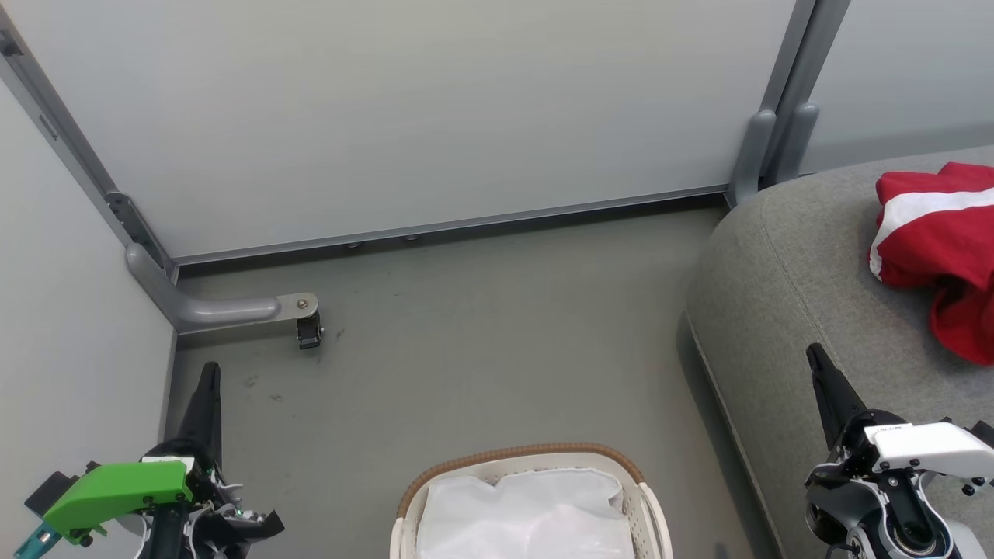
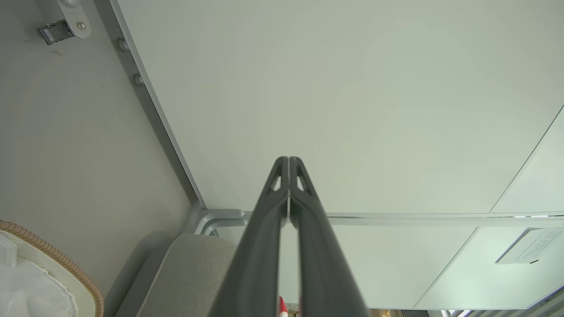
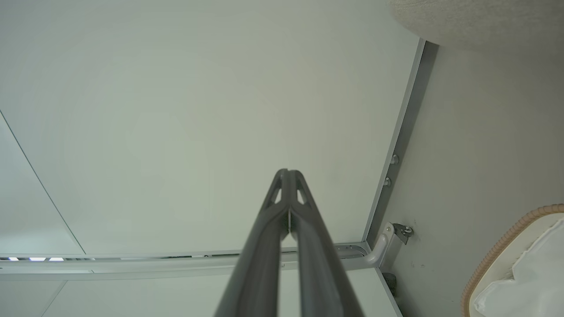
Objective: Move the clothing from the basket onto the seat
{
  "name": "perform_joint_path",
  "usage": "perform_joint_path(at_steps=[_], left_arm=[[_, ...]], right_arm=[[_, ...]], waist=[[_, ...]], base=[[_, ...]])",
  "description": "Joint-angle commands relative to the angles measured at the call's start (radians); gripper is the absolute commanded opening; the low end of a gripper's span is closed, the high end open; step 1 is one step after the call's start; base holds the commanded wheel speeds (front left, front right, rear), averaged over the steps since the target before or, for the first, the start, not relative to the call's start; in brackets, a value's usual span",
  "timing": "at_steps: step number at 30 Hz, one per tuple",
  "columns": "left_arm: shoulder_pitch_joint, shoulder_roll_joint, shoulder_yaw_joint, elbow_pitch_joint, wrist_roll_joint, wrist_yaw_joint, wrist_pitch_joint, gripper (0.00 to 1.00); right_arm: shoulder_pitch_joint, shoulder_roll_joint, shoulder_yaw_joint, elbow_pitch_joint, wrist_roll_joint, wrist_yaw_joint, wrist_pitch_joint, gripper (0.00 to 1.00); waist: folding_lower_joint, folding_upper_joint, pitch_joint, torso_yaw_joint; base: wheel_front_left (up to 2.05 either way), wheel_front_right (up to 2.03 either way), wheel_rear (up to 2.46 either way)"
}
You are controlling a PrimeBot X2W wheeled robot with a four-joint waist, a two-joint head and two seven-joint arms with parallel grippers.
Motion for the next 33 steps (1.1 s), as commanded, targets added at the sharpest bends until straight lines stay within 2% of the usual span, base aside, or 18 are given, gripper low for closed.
perform_joint_path(at_steps=[1, 33], left_arm=[[-0.012, 0.007, 0.003, -0.002, -0.003, -0.006, 0.003, 0.0], [-0.012, 0.007, 0.003, -0.002, -0.003, -0.006, 0.003, 0.0]], right_arm=[[0.01, -0.006, -0.002, -0.004, 0.003, 0.0, 0.002, 0.0], [0.01, -0.006, -0.002, -0.004, 0.003, 0.0, 0.001, 0.0]], waist=[[0.0, 0.0, 0.0, 0.0], [0.0, 0.0, 0.0, 0.0]], base=[[0.0, 0.0, 0.0], [0.0, 0.0, 0.0]])
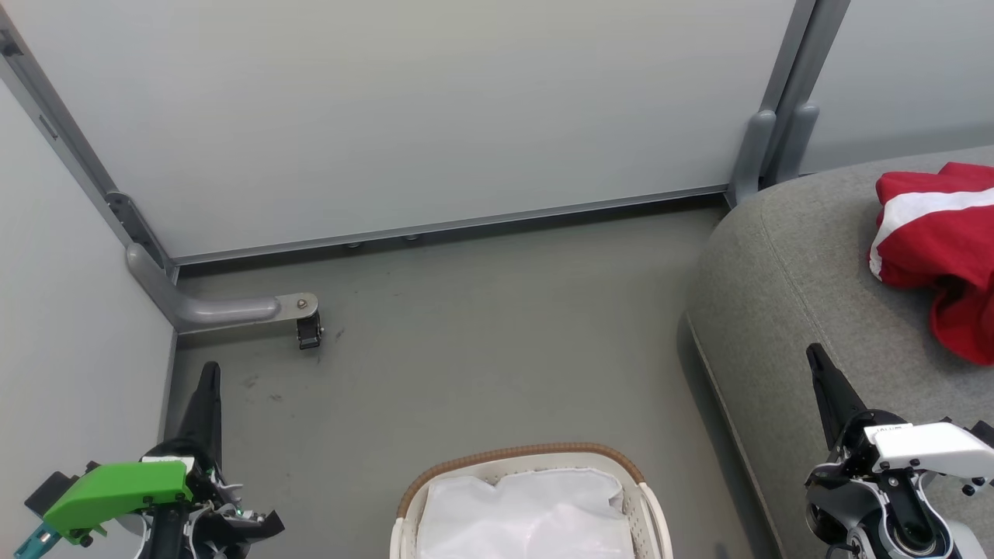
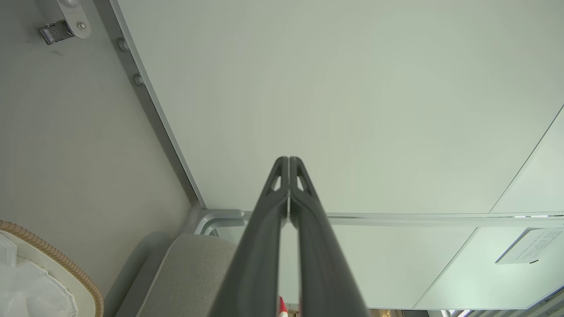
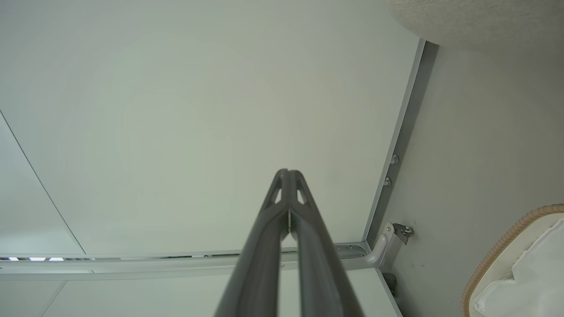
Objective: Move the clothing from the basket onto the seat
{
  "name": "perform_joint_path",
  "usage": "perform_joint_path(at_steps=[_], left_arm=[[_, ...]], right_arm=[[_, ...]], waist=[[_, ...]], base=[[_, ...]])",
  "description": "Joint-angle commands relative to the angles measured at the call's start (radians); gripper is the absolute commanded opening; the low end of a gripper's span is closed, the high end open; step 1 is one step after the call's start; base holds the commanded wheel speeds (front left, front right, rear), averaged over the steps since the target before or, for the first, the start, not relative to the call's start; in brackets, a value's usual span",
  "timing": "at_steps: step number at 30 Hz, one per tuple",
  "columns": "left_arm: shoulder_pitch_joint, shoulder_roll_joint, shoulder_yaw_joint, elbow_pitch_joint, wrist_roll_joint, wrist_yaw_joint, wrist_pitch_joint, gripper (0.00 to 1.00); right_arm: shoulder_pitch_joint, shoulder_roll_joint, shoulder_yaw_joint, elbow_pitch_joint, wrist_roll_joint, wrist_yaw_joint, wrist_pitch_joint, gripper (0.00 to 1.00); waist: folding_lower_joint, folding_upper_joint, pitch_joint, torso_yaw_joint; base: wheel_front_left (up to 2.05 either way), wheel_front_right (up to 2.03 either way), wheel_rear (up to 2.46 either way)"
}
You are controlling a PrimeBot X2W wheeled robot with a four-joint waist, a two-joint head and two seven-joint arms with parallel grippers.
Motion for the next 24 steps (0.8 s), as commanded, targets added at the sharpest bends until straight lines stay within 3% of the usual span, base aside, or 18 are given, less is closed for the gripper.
perform_joint_path(at_steps=[1, 24], left_arm=[[-0.012, 0.007, 0.003, -0.001, -0.003, -0.006, 0.003, 0.0], [-0.012, 0.007, 0.003, -0.002, -0.003, -0.006, 0.003, 0.0]], right_arm=[[0.01, -0.006, -0.002, -0.004, 0.003, 0.0, 0.001, 0.0], [0.01, -0.006, -0.002, -0.004, 0.003, 0.0, 0.001, 0.0]], waist=[[0.0, 0.0, 0.0, 0.0], [0.0, 0.0, 0.0, 0.0]], base=[[0.0, 0.0, 0.0], [0.0, 0.0, 0.0]])
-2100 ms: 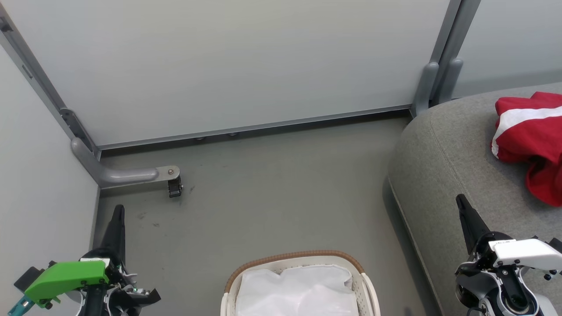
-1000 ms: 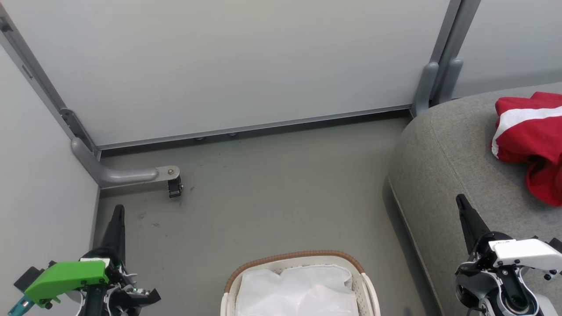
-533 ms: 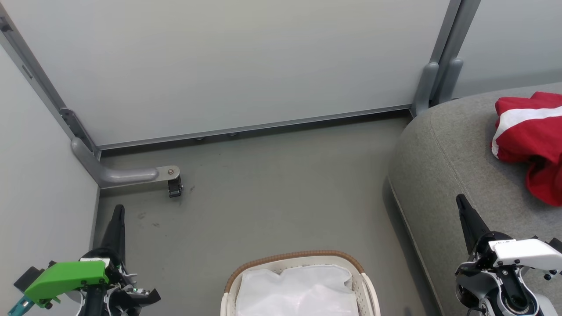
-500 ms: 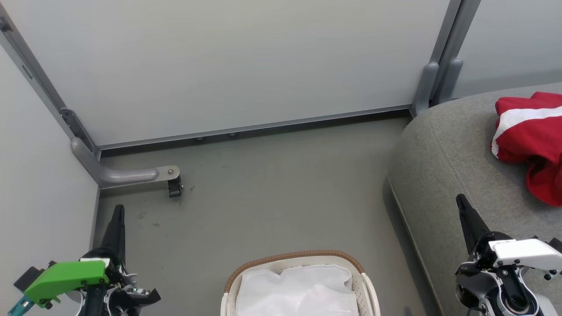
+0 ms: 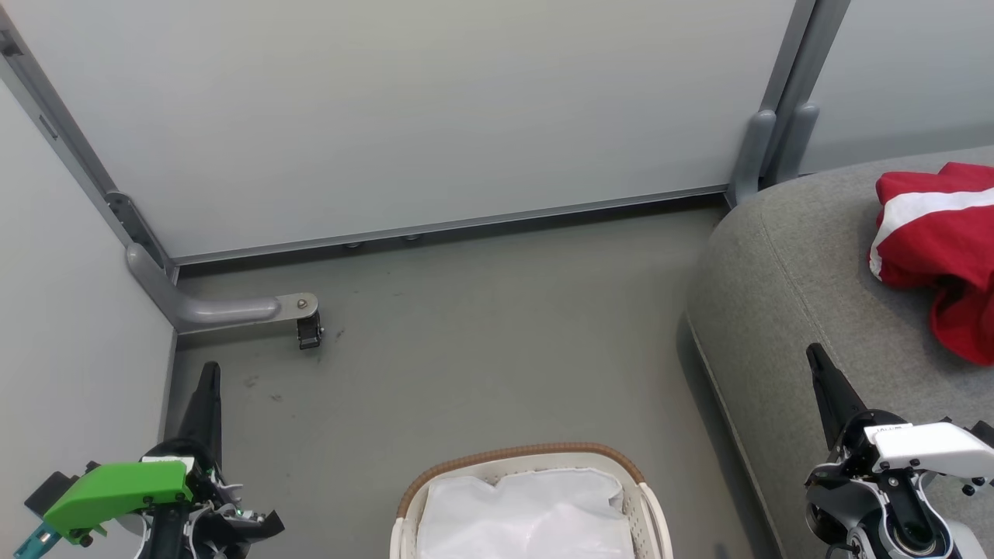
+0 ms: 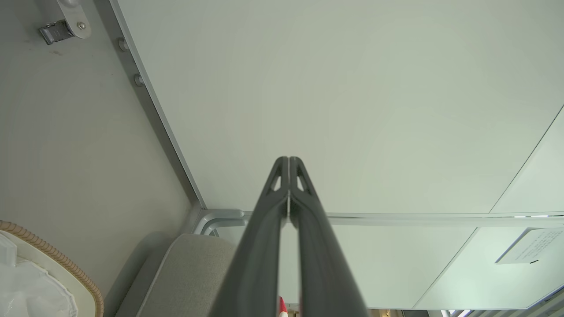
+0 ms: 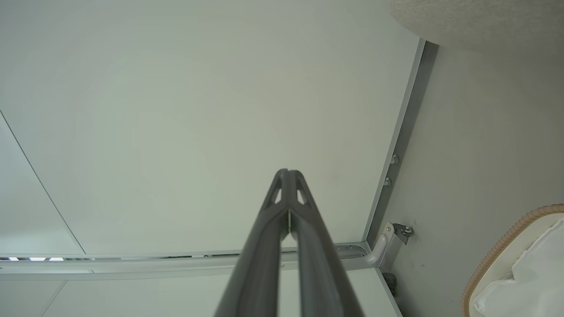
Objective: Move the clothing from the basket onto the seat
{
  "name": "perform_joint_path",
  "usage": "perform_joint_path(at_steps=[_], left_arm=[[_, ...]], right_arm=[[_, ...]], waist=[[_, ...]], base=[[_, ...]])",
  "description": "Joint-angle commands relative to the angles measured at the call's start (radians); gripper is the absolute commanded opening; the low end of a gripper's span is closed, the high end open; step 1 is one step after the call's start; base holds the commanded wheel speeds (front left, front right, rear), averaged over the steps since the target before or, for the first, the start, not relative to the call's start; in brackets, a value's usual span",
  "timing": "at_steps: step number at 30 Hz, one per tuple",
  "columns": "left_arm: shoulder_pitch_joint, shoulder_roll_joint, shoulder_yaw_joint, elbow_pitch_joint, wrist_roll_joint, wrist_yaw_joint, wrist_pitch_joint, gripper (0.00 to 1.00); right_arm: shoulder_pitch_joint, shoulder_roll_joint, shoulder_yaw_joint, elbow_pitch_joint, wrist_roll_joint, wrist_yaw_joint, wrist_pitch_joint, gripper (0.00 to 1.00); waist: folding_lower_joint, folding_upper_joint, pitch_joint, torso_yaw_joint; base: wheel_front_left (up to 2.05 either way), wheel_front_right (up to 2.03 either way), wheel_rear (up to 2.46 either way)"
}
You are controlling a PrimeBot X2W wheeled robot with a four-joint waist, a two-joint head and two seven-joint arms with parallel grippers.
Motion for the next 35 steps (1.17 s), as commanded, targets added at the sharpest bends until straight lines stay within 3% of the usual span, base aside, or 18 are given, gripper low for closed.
perform_joint_path(at_steps=[1, 35], left_arm=[[-0.012, 0.007, 0.003, -0.002, -0.003, -0.006, 0.003, 0.0], [-0.012, 0.007, 0.003, -0.001, -0.003, -0.006, 0.003, 0.0]], right_arm=[[0.01, -0.006, -0.002, -0.003, 0.003, 0.0, 0.001, 0.0], [0.01, -0.006, -0.002, -0.004, 0.003, 0.0, 0.001, 0.0]], waist=[[0.0, 0.0, 0.0, 0.0], [0.0, 0.0, 0.0, 0.0]], base=[[0.0, 0.0, 0.0], [0.0, 0.0, 0.0]])
